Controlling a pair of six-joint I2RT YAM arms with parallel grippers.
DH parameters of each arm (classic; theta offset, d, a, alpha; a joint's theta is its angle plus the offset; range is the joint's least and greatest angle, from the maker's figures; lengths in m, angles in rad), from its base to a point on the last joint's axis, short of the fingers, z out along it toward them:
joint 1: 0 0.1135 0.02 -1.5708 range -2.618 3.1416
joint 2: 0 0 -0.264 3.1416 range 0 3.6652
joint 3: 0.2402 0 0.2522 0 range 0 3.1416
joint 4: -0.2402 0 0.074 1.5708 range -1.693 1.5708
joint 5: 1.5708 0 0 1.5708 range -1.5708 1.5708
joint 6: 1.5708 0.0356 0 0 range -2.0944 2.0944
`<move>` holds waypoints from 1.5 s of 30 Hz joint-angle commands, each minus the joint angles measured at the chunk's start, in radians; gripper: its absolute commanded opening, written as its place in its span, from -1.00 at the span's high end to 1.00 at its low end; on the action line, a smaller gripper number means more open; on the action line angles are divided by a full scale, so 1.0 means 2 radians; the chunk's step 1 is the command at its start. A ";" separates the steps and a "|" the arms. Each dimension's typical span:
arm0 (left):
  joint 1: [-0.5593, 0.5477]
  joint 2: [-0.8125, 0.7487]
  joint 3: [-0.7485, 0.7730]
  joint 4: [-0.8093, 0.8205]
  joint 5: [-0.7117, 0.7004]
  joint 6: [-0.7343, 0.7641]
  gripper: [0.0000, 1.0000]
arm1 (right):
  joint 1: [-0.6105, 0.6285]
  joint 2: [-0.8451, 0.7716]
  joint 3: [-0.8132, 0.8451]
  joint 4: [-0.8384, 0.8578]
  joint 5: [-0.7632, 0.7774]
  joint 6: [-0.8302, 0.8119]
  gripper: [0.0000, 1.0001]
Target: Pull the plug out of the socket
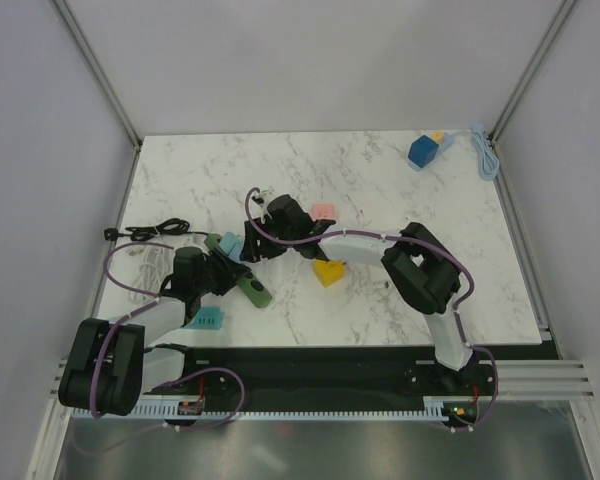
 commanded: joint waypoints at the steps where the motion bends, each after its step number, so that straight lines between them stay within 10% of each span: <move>1: -0.010 0.002 -0.005 0.013 0.049 0.059 0.96 | -0.001 0.010 0.028 0.033 -0.016 0.011 -0.30; 15: -0.010 0.002 -0.002 0.012 0.051 0.058 0.95 | -0.001 0.044 0.045 0.054 -0.036 0.027 -0.09; 23: -0.010 0.014 0.008 -0.010 0.041 0.046 0.95 | -0.008 0.039 0.037 0.066 -0.017 0.035 1.00; 34: -0.010 -0.003 0.007 -0.032 0.021 0.040 0.95 | -0.046 0.001 -0.079 0.252 -0.068 0.165 1.00; 45: -0.010 -0.007 0.007 -0.039 0.023 0.043 0.95 | -0.031 -0.074 -0.051 0.045 0.118 -0.021 1.00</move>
